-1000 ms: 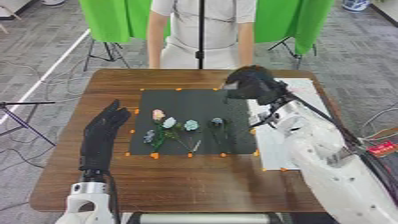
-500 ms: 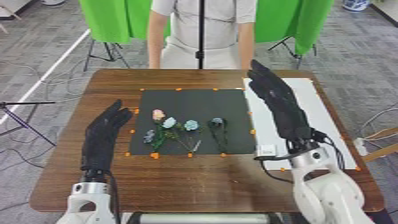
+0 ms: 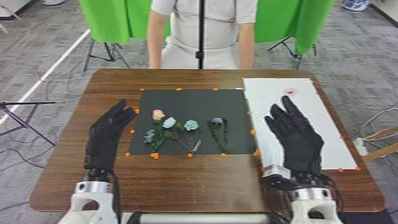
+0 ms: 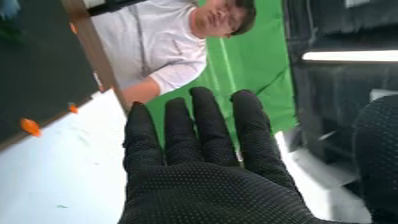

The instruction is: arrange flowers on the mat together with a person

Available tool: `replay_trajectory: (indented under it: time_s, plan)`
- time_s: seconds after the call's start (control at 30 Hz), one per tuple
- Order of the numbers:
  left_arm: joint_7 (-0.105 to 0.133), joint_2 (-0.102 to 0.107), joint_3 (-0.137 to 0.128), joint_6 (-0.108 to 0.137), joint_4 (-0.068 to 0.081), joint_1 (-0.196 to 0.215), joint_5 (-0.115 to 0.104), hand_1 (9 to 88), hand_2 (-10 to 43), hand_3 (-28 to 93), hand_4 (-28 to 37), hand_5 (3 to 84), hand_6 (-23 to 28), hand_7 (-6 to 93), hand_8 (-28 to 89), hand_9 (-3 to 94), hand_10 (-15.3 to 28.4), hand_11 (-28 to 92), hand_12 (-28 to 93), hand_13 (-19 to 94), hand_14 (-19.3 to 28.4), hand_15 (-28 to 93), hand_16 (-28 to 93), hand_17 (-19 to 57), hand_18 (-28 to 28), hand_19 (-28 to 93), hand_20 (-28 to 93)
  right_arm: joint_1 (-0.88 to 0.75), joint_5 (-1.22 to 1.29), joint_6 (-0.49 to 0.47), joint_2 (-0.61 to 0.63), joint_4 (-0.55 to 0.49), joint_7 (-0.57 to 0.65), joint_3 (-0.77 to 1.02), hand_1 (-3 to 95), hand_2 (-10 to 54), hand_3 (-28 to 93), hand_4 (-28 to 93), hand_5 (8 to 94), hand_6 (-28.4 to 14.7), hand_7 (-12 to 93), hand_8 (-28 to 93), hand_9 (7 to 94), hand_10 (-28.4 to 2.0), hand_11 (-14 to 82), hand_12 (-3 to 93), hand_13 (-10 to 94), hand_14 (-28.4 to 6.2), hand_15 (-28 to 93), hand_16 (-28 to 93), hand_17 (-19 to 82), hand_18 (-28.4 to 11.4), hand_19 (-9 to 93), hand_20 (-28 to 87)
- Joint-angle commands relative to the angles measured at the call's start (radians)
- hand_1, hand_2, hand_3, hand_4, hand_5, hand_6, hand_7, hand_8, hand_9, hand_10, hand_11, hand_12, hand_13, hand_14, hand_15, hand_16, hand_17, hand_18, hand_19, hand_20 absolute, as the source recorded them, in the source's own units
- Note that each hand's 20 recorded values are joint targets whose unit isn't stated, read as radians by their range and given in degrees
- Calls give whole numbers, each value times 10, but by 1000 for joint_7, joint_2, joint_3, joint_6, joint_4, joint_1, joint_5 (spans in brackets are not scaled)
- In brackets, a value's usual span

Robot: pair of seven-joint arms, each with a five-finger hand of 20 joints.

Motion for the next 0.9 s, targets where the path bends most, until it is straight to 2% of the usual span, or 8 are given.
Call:
replay_trajectory:
  time_s: [0.03, 0.6, 0.7, 0.9]
  plan:
    - [2, -2, 3, -5, 8, 7, 1, 257, -73, 669, -186, 439, 41, 65, -54, 426, 123, 133, 170, 363, 150, 106, 30, 87, 84, 21, 194, 6, -17, -8, 2, -7, -10, 13, 49, 46, 785, -211, 311, -11, 101, -104, 353, -136, 28, 76, 248, -88, 54, 99, 146, -115, 16, 235]
    - [3, -14, -1, 2, 0, 24, -5, 256, -74, 671, -185, 439, 41, 65, -54, 426, 122, 134, 170, 363, 151, 106, 33, 80, 84, 20, 189, -1, -11, -28, 1, -7, 0, 18, 50, 47, 789, -208, 346, -9, 113, -106, 377, -143, 34, 83, 268, -99, 79, 87, 152, -120, 23, 237]
    - [1, -16, -2, -4, 6, 17, -3, 256, -74, 672, -185, 439, 40, 65, -54, 426, 122, 133, 170, 363, 151, 106, 33, 80, 84, 20, 188, 1, -13, -29, -1, -4, -2, 18, 51, 47, 788, -208, 352, -10, 112, -105, 383, -145, 35, 84, 270, -100, 83, 85, 153, -120, 22, 237]
    - [-1, -16, -4, -2, 4, 19, -7, 255, -74, 671, -186, 439, 40, 66, -55, 426, 123, 132, 169, 364, 152, 106, 33, 79, 84, 20, 188, 0, -13, -35, -3, -4, 2, 18, 51, 49, 788, -207, 361, -11, 110, -104, 390, -145, 37, 85, 279, -102, 89, 85, 155, -120, 22, 238]
